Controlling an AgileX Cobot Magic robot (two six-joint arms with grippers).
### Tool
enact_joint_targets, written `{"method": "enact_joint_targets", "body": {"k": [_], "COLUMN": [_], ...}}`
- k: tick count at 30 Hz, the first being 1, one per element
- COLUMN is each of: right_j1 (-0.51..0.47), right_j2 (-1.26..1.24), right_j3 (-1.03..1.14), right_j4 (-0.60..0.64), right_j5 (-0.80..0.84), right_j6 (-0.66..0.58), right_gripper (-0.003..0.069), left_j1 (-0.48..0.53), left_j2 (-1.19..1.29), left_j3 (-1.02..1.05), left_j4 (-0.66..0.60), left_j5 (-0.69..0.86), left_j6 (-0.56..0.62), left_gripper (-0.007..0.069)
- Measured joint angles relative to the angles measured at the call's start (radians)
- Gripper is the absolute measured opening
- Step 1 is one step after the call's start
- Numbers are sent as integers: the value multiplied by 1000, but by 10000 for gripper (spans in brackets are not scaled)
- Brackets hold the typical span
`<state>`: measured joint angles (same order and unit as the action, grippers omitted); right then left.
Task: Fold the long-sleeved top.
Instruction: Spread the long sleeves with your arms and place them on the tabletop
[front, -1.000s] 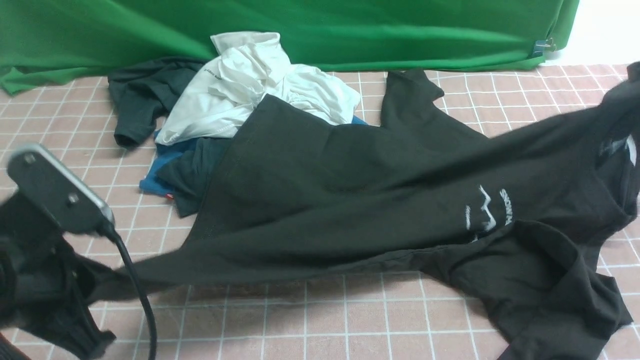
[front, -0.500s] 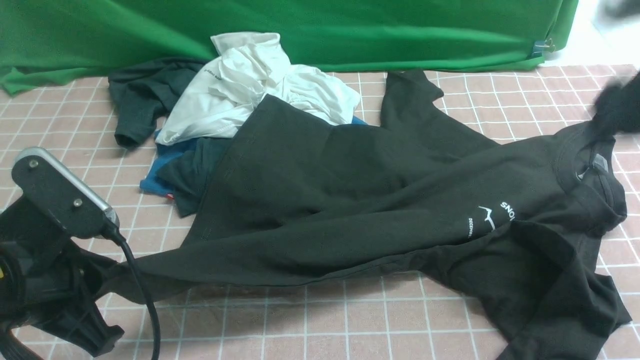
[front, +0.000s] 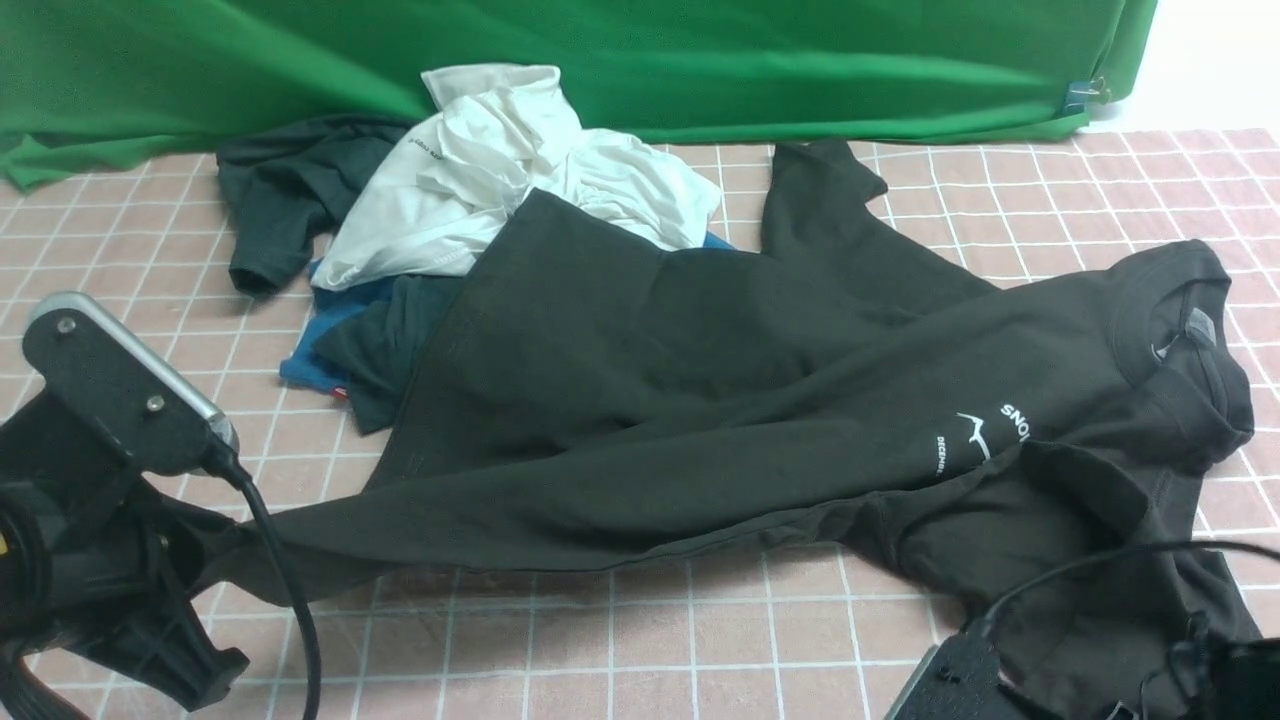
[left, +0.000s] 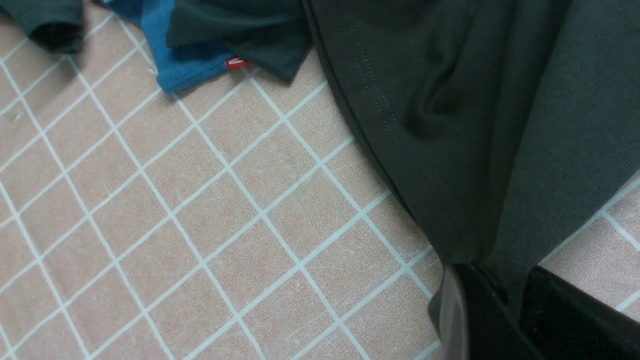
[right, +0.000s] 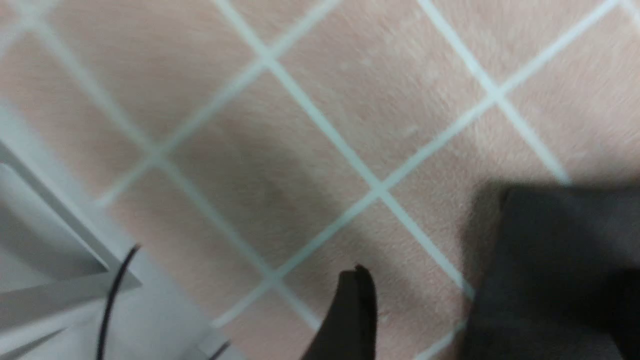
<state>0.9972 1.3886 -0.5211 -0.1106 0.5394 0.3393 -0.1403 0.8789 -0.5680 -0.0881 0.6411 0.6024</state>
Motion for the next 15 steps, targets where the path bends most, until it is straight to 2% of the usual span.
{"method": "enact_joint_targets", "body": {"k": [7, 15], "right_j1": [-49, -66], "right_j2": [77, 74], "right_j3": [-28, -29], "right_j4": [1, -13], "right_j5": [14, 32], "right_j6": [20, 10], "right_gripper": [630, 456], "left_j1": [0, 0], "left_j2": [0, 0], "left_j3": [0, 0], "left_j4": [0, -1], "left_j5": [0, 24], "left_j6": [0, 0], "left_gripper": [13, 13]}}
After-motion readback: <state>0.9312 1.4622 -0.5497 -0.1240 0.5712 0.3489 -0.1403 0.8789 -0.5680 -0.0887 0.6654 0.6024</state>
